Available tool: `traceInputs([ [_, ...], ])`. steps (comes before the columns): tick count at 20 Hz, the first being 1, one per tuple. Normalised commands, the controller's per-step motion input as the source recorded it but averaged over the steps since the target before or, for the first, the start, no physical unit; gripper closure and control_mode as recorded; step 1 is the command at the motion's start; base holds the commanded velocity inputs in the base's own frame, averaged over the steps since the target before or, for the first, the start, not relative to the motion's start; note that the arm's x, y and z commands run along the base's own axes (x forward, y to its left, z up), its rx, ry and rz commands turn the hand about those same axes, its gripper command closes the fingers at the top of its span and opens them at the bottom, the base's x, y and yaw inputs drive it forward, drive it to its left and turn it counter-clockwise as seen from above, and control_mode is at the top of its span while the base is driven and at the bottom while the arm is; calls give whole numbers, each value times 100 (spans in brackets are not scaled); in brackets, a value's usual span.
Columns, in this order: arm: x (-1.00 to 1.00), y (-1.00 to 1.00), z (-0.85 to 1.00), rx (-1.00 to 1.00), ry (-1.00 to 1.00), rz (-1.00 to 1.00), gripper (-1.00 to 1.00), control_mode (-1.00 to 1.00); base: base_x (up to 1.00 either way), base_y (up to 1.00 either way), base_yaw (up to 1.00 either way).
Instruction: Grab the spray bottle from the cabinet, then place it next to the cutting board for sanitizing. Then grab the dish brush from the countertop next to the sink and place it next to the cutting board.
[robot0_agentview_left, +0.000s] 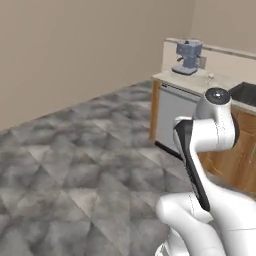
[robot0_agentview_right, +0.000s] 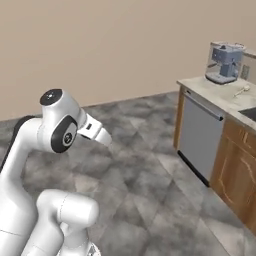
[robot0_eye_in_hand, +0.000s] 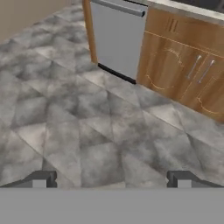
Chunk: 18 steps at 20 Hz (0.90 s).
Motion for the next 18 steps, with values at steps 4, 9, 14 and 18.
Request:
traceInputs([
  [4, 0, 0, 0, 0, 0, 0, -100, 100, 46, 55, -75],
  [9, 0, 0, 0, 0, 0, 0, -100, 100, 48, 24, -70],
  [14, 0, 0, 0, 0, 0, 0, -100, 100, 51, 0, -57],
  [18, 0, 0, 0, 0, 0, 0, -100, 100, 61, 0, -45],
])
